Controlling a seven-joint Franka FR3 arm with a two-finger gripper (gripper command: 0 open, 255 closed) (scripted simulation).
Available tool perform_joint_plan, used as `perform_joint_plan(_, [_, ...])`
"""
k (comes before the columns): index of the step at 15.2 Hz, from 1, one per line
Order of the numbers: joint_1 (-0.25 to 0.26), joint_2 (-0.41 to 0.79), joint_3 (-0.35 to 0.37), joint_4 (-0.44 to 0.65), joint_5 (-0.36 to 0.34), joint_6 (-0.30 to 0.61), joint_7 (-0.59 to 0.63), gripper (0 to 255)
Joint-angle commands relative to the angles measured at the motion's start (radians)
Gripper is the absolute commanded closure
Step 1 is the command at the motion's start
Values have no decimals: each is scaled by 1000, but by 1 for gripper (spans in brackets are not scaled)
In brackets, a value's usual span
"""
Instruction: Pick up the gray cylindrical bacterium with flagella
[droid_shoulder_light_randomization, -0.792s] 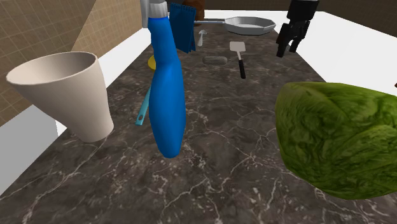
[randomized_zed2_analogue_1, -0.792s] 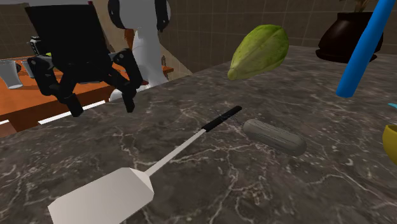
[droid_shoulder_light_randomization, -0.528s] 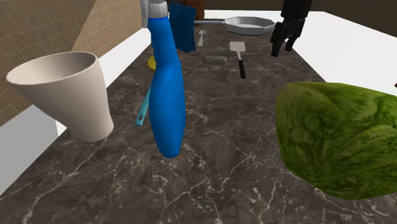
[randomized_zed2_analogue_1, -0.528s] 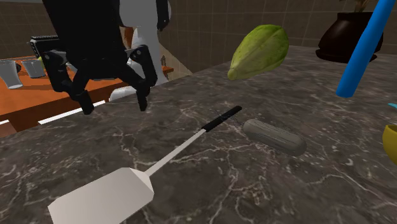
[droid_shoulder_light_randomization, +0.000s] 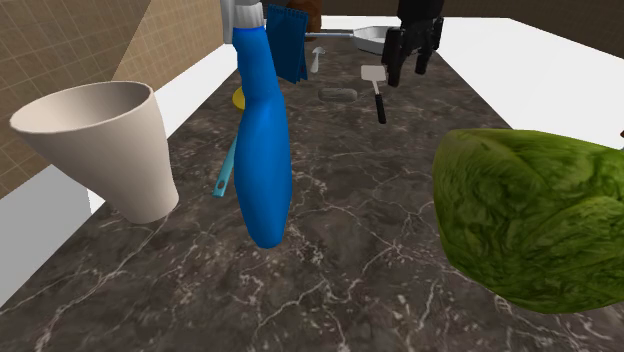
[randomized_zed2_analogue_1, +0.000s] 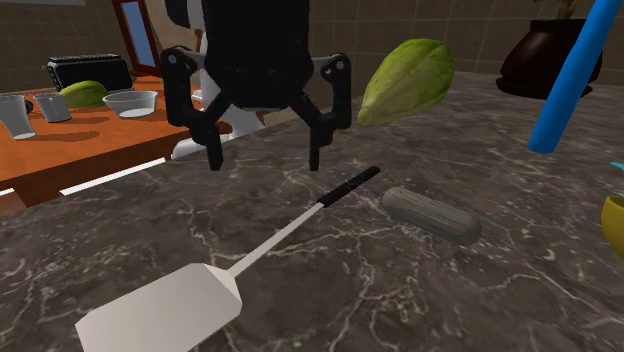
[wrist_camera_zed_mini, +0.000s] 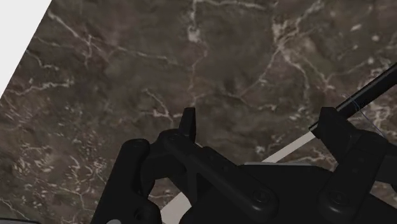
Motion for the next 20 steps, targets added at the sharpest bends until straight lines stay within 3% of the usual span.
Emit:
perform_joint_plan(1, [4,66,45,77,-4,-19,51,0])
perform_joint_plan(10, [39,393,251,439,-87,-120,304,0])
perform_joint_plan(19, [41,355,244,296,-74,-12,299,0])
perform_joint_plan(20, [41,354,244,295,-73,-12,299,255])
